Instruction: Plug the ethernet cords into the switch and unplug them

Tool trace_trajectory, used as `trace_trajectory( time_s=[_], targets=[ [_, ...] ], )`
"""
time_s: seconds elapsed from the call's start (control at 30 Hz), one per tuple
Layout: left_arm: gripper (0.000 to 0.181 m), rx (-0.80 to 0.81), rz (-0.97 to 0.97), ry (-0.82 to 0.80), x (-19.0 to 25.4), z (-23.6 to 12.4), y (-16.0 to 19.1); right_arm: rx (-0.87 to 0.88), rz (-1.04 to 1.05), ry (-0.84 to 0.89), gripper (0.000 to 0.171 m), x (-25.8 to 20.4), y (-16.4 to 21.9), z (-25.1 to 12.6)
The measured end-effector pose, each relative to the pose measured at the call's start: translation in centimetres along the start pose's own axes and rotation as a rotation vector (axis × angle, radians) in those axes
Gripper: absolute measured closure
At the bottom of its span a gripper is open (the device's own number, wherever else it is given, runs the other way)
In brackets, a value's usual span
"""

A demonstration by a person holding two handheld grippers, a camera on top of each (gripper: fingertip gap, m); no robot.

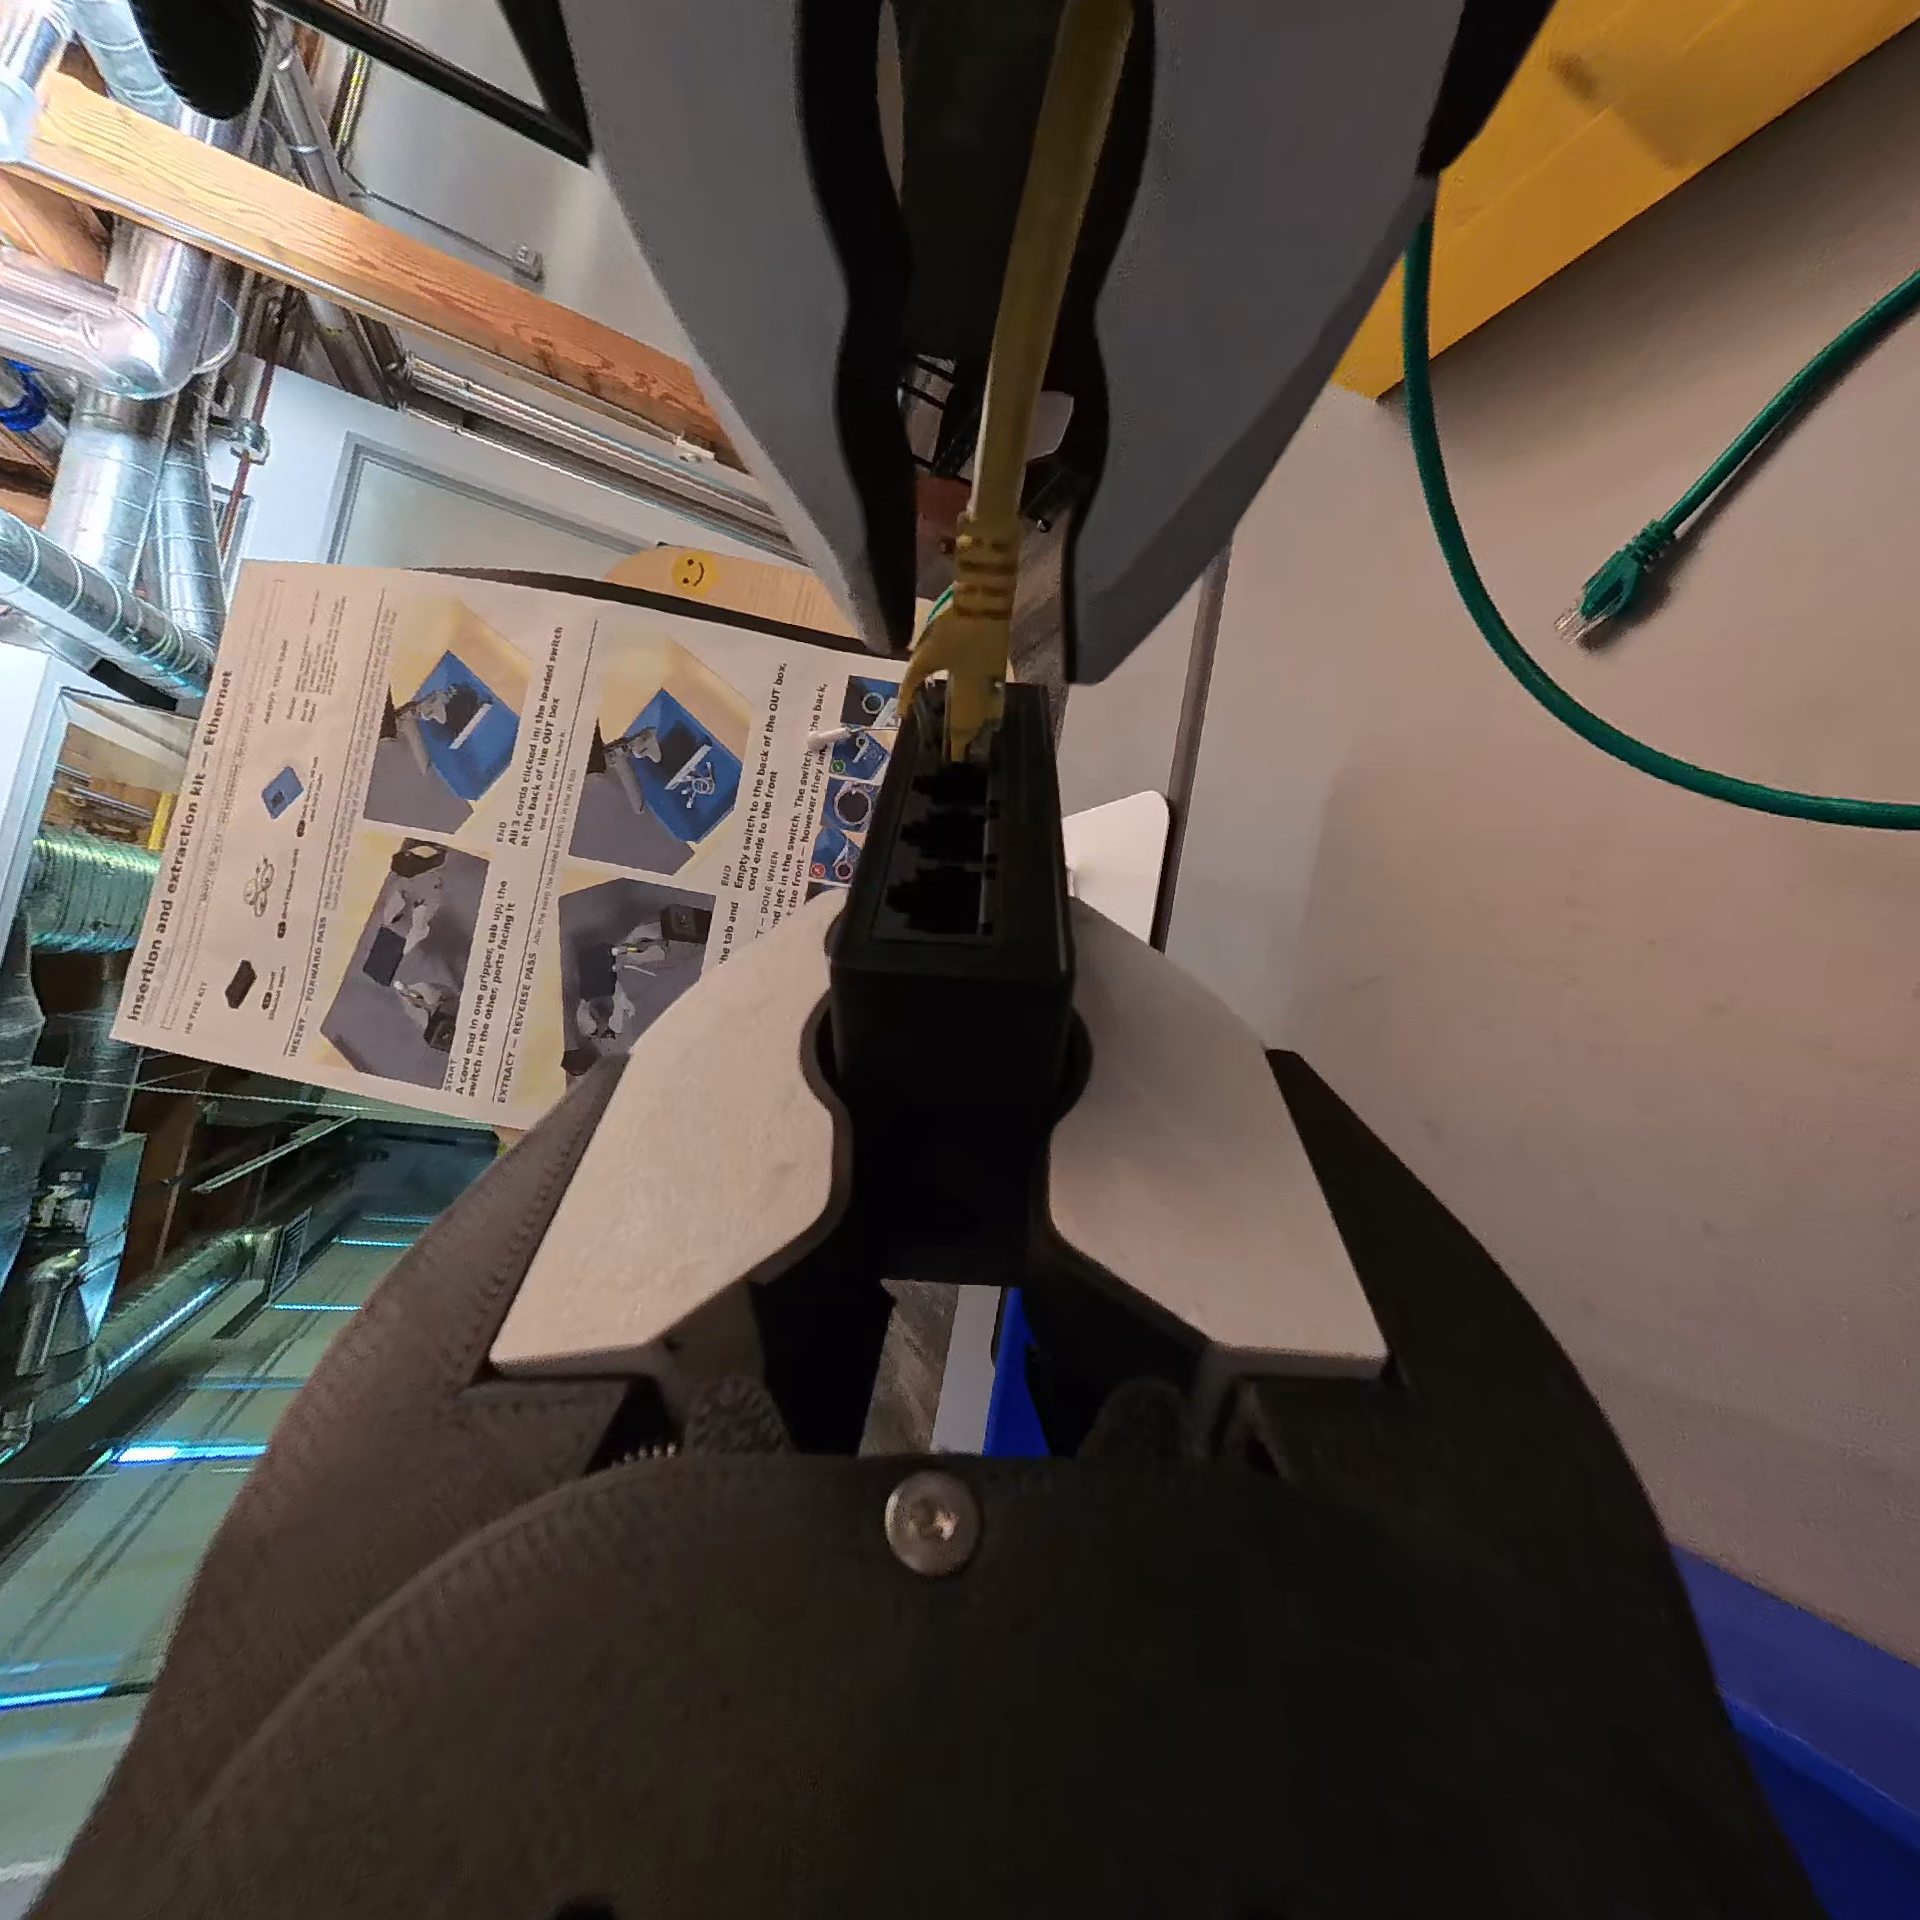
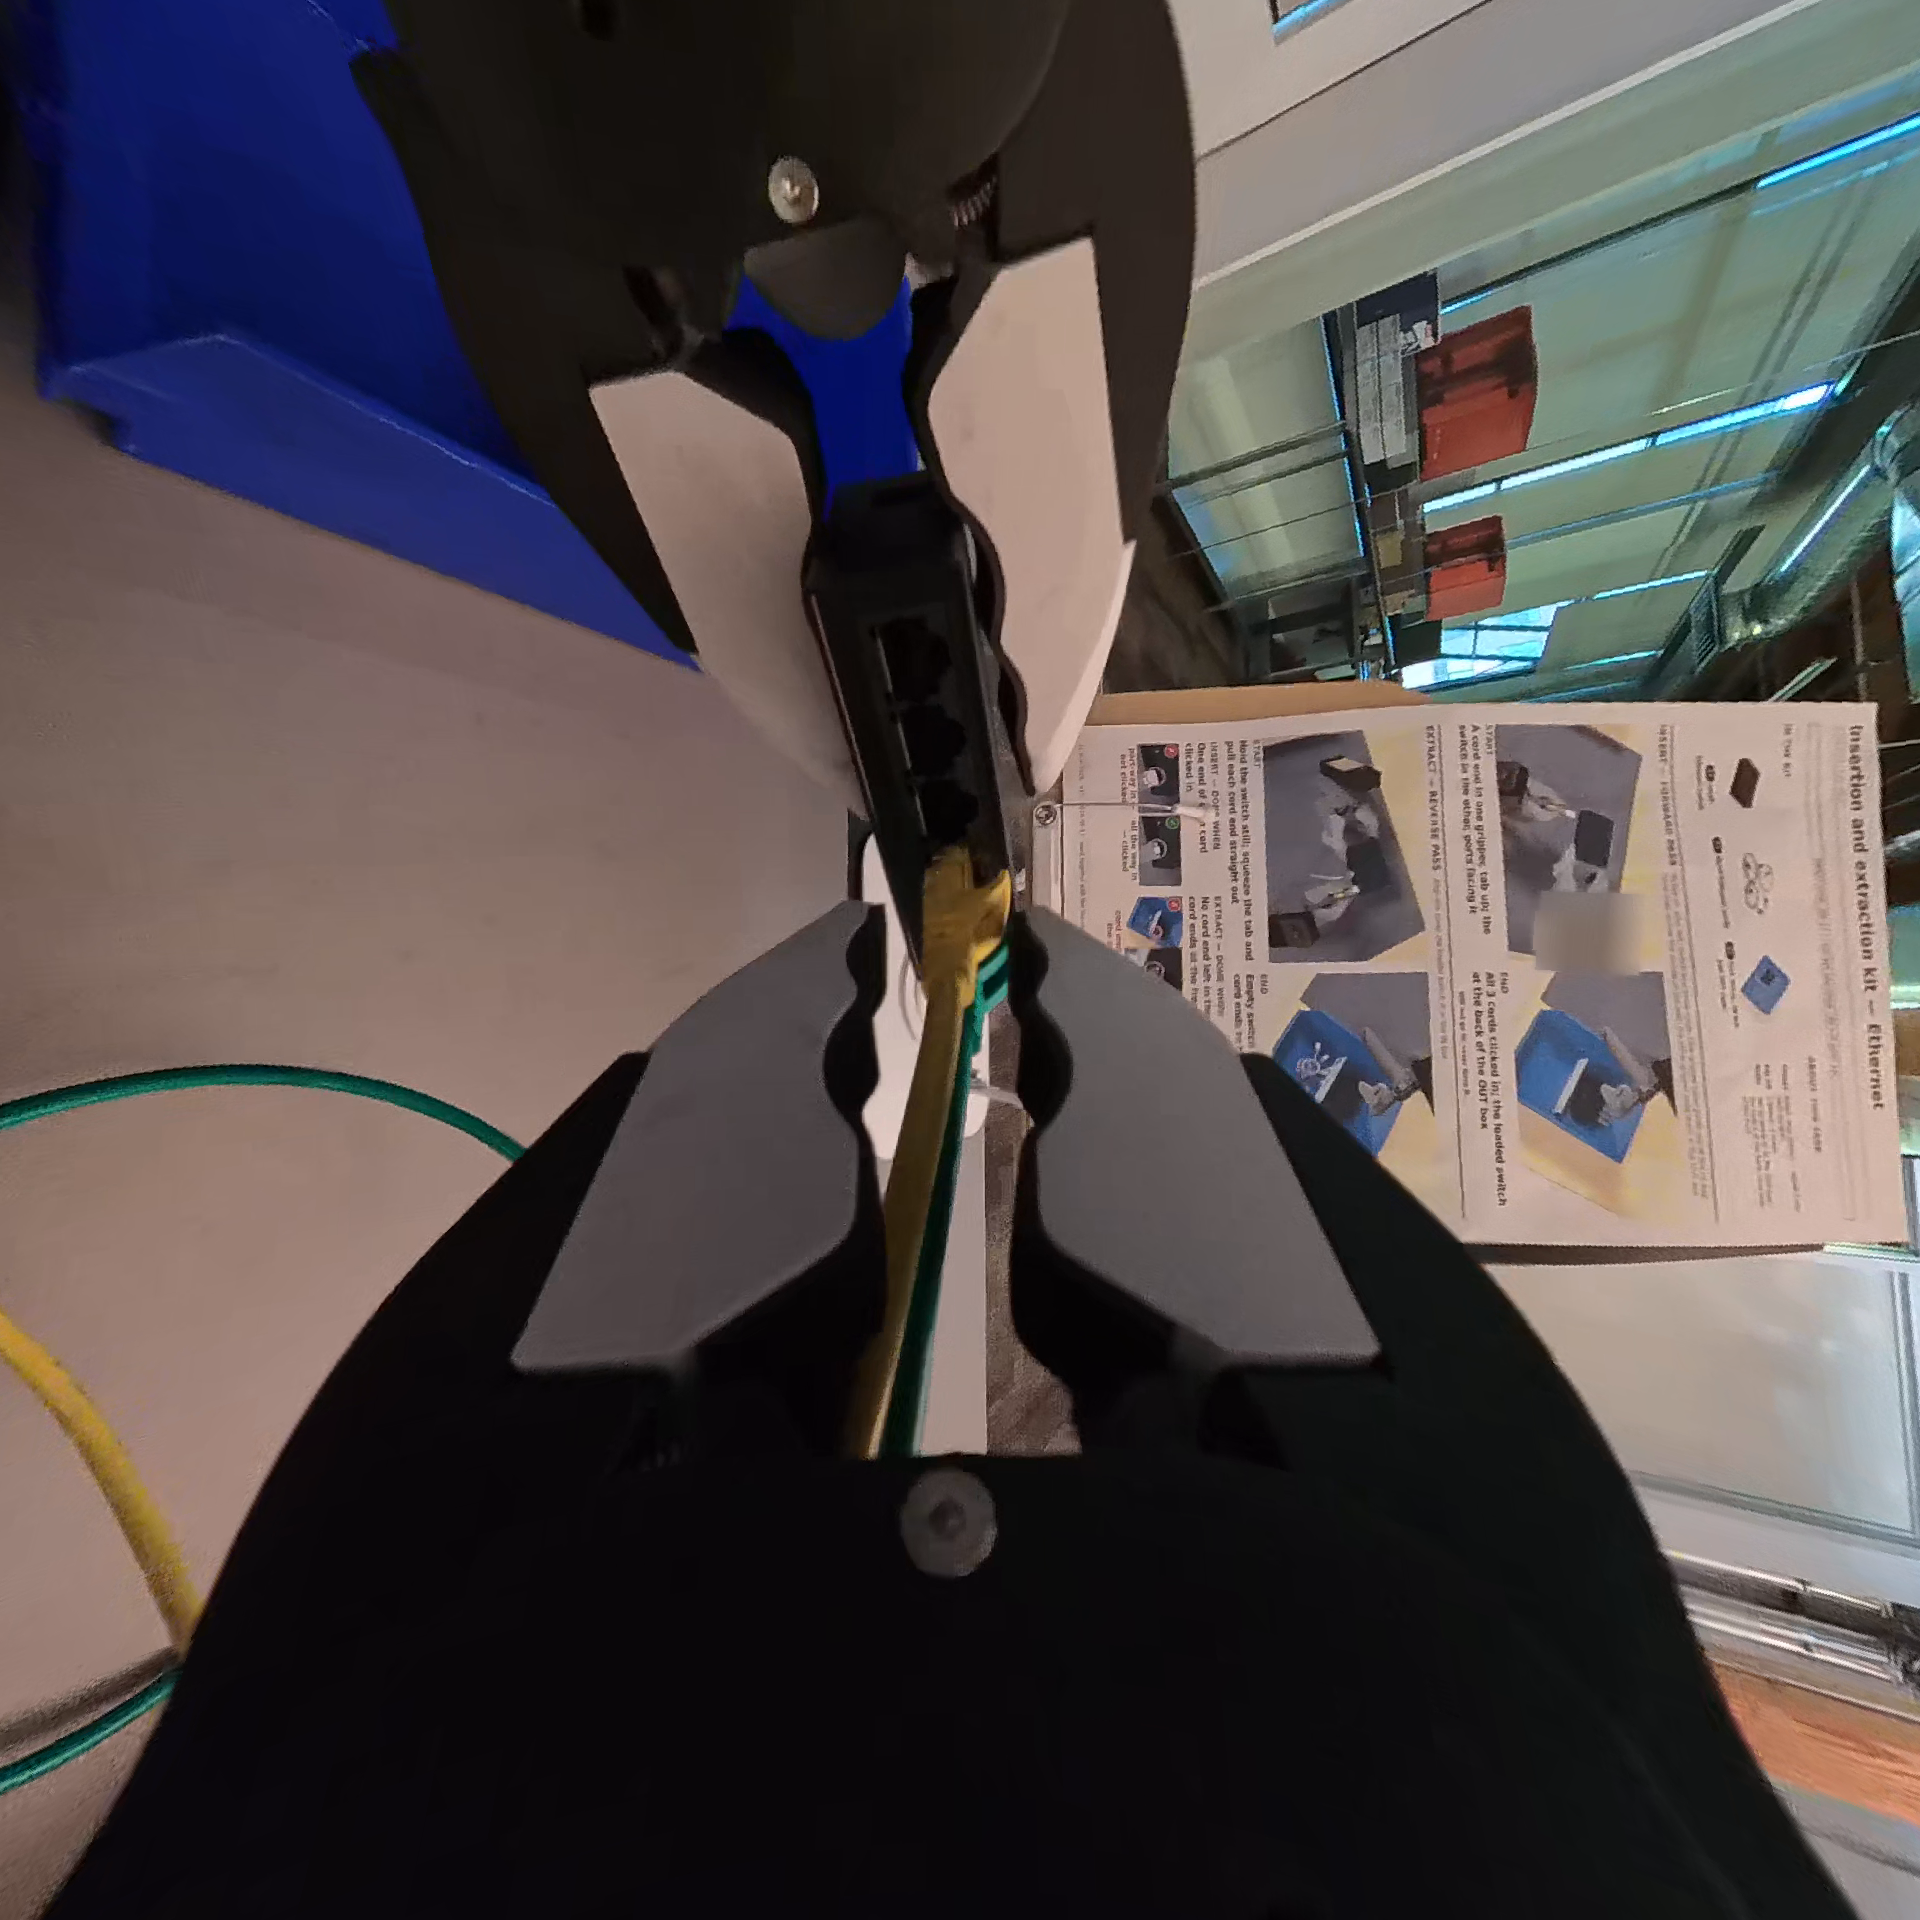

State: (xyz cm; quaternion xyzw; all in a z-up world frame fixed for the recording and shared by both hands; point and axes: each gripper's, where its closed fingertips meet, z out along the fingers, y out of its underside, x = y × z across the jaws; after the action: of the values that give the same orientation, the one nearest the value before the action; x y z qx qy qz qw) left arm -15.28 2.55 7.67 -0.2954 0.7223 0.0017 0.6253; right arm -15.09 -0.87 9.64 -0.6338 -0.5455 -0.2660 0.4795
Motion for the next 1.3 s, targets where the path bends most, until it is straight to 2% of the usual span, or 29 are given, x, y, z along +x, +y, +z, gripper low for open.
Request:
trace_trajectory(
  time_s=[0.1,0.83,1.07,1.3],
  targets=[
    [0.151,0.014,-0.007,0.006,0.1,0.0,-0.3,0.020,-0.046,0.013,0.156,0.3,-0.5,-0.1],
    [0.152,0.063,-0.009,0.041,0.6,-0.6,-1.1,0.008,-0.147,-0.019,0.156,-0.1,-0.2,0.1],
    [0.149,0.201,-0.006,-0.087,-0.6,-1.1,-2.8,0.021,-0.179,0.030,0.157,0.7,-1.0,-1.6],
    [0.150,0.219,0.003,-0.137,-1.3,-1.2,-4.2,-0.004,-0.241,0.025,0.157,1.1,-1.0,-3.1]
  ],
)
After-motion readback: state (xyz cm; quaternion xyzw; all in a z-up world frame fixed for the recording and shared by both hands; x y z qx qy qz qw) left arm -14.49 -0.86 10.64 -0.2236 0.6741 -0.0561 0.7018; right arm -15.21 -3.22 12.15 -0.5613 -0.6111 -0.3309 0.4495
